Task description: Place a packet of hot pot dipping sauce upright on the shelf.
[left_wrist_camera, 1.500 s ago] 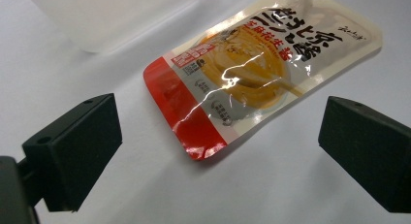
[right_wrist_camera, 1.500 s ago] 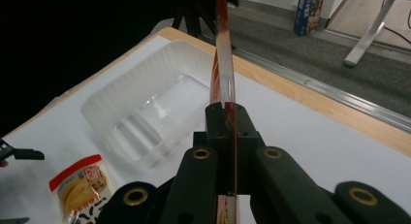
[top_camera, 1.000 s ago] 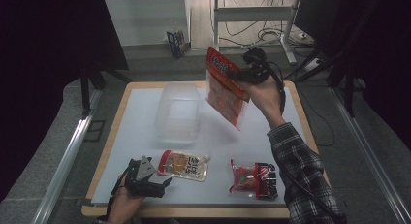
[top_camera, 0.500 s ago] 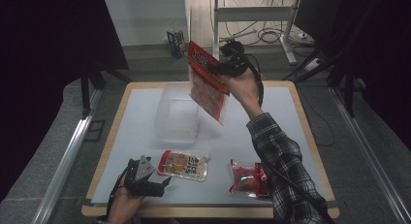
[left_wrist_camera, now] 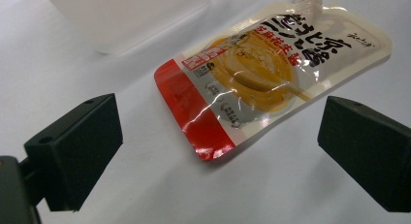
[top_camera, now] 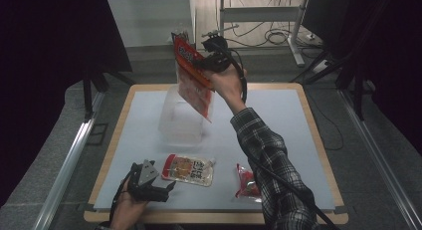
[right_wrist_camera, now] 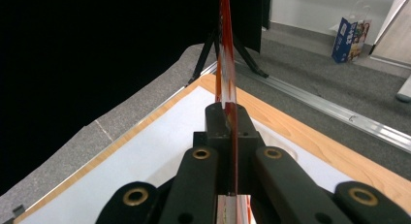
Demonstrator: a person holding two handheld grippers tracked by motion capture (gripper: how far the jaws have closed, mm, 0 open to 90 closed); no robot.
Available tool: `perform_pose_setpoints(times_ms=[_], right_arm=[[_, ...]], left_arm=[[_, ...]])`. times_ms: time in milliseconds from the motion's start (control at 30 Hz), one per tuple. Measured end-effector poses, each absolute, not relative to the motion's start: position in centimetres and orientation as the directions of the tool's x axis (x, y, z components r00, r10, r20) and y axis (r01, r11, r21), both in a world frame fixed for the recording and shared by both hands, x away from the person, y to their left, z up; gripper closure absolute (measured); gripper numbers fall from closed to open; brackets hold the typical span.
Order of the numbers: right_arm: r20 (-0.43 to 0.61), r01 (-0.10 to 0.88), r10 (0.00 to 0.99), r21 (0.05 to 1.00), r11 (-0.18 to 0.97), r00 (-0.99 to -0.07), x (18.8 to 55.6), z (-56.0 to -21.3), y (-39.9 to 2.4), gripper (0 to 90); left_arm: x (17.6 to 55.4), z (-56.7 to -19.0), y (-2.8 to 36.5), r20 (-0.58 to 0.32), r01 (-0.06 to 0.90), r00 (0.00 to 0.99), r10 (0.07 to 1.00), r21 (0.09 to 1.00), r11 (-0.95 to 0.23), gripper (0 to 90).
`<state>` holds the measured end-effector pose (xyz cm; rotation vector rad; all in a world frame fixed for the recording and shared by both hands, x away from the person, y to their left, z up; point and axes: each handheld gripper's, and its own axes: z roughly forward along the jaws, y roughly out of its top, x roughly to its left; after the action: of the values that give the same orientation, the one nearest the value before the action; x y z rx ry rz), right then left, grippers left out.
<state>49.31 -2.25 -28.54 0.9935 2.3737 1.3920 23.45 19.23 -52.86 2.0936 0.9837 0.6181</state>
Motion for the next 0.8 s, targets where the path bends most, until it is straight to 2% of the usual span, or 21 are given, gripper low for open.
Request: perform_pose_setpoints(times_ms=[333, 600, 700, 800], right_arm=[[0.162, 0.456, 0.657, 0.836, 0.304, -0.736, 50.2, -30.1, 0.6, 88.6], [0.150, 0.478, 0.675, 0.814, 0.330, -0.723, 51.2, -33.2, 1.6, 88.6], [0.179, 0.500, 0.679, 0.808, 0.312, -0.712, 51.8, -34.5, 1.3, 88.6], [0.150, 0.501, 0.691, 0.796, 0.339, -0.707, 52.3, -35.4, 1.2, 88.6]], left_arm=[[23.4, -52.8, 19.2, 0.111, 0.443, 0.594, 0.797, 0.782, -0.438, 2.1], [23.4, -52.9, 19.2, 0.114, 0.443, 0.594, 0.796, 0.780, -0.442, 1.9], [23.4, -52.9, 19.1, 0.114, 0.442, 0.594, 0.796, 0.781, -0.441, 1.9], [23.4, -52.9, 19.1, 0.116, 0.443, 0.594, 0.796, 0.779, -0.443, 2.0]])
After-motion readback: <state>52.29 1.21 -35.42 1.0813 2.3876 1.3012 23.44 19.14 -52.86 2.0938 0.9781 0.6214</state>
